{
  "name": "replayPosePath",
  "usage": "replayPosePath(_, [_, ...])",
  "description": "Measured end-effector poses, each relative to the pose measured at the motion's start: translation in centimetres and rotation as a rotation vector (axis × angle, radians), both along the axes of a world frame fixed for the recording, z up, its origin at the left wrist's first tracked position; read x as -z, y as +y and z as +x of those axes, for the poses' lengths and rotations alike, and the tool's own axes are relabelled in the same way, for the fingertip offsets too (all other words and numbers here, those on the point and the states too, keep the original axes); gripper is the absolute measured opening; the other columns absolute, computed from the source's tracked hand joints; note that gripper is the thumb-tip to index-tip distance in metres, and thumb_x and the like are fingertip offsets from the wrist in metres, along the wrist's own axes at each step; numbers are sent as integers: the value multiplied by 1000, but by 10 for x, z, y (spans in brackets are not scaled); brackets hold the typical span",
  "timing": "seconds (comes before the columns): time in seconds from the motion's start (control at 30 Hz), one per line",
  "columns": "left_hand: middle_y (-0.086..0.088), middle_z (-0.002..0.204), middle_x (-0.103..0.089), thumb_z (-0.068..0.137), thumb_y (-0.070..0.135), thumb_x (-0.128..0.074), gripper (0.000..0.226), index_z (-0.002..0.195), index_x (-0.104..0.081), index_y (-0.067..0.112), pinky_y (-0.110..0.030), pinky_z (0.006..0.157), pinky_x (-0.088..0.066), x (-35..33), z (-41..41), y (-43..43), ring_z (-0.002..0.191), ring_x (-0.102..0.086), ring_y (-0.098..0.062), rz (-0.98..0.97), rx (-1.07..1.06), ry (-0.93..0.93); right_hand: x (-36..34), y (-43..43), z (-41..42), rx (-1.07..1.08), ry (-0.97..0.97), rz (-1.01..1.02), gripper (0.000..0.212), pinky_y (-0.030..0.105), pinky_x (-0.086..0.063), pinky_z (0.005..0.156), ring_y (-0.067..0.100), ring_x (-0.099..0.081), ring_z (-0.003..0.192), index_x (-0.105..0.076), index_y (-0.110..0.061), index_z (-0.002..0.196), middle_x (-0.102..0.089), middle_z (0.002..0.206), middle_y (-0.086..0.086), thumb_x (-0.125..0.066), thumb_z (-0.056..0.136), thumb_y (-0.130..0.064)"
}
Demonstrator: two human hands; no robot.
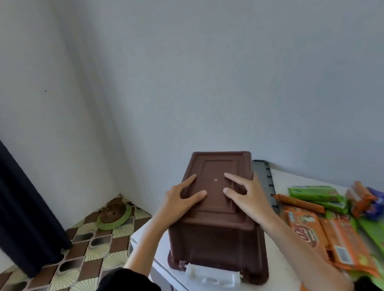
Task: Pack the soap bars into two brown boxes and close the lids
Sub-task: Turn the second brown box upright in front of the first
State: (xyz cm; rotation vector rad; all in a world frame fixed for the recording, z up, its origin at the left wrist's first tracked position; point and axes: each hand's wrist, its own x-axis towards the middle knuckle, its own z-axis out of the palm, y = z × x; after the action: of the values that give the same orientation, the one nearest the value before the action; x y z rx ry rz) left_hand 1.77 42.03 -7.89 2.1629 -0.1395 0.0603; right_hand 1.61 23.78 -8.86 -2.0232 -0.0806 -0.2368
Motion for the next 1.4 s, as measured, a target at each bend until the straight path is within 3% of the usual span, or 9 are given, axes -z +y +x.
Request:
replayPosePath(0.13, [2,143,-44,80,46,-64,64,138,-38,37,-34,110,-35,-23,-14,-3,128,-45,-17,-11,70,-70,-32,-5,-26,55,-79,-16,41,17,-23,104,16,-39,130,-58,-31,125,-30,143,4,-63,85,-23])
replayPosePath(0.23, [3,143,-44,81,47,-62,64,139,-37,38,-32,111,-33,-37,-25,-10,130,-43,-17,3,131,-105,-49,-13,-51,120,-109,-12,40,17,-26,100,15,-42,126,-59,-31,123,-36,136,2,-64,84,-22])
replayPosePath(0.4, [4,144,-42,82,47,-61,63,139,-36,38,-30,111,-31,-52,-45,-43,132,-41,-16,48,313,-116,-54,-37,-102,295,-128,4,40,25,-30,110,14,-44,125,-60,-33,121,-40,133,1,-66,83,-22])
replayPosePath(0.6, [5,143,-44,81,49,-61,64,139,-36,40,-34,111,-34,-48,-75,-114,130,-43,-14,49,562,-89,-49,-89,-172,531,-86,-13,40,2,-26,98,8,-43,122,-59,-33,121,-40,132,-4,-65,83,-25])
replayPosePath(0.7, [5,142,-44,83,46,-61,63,140,-36,36,-27,109,-33,-47,-96,-156,129,-43,-13,43,682,-84,-48,-120,-208,655,-81,-8,38,28,-30,111,13,-44,125,-60,-38,117,-42,133,-3,-66,81,-27])
replayPosePath(0.87, [5,142,-45,83,45,-61,63,140,-36,34,-27,110,-32,-45,-140,-228,129,-43,-12,45,836,-118,-47,-173,-272,807,-79,-18,39,22,-31,103,15,-44,124,-60,-32,121,-42,134,-1,-65,83,-23])
replayPosePath(1.0, [8,142,-41,85,44,-59,62,141,-34,35,-12,104,-23,-43,-185,-283,130,-33,-3,54,938,-111,-42,-216,-328,900,-78,-6,39,22,-32,104,14,-45,123,-61,-30,120,-42,133,-2,-66,83,-22])
replayPosePath(1.13, [0,145,-41,83,47,-59,64,141,-34,36,-30,112,-30,-36,-237,-336,131,-40,-17,40,966,-114,-38,-264,-387,931,-84,-3,39,18,-34,96,9,-47,111,-61,-29,121,-43,132,-2,-66,83,-20])
replayPosePath(1.4, [-1,146,-40,85,44,-58,64,142,-33,31,-26,108,-28,-23,-338,-425,132,-39,-18,26,962,-85,-32,-355,-487,922,-29,-13,40,28,-38,104,14,-47,120,-61,-32,120,-43,134,-2,-67,82,-21])
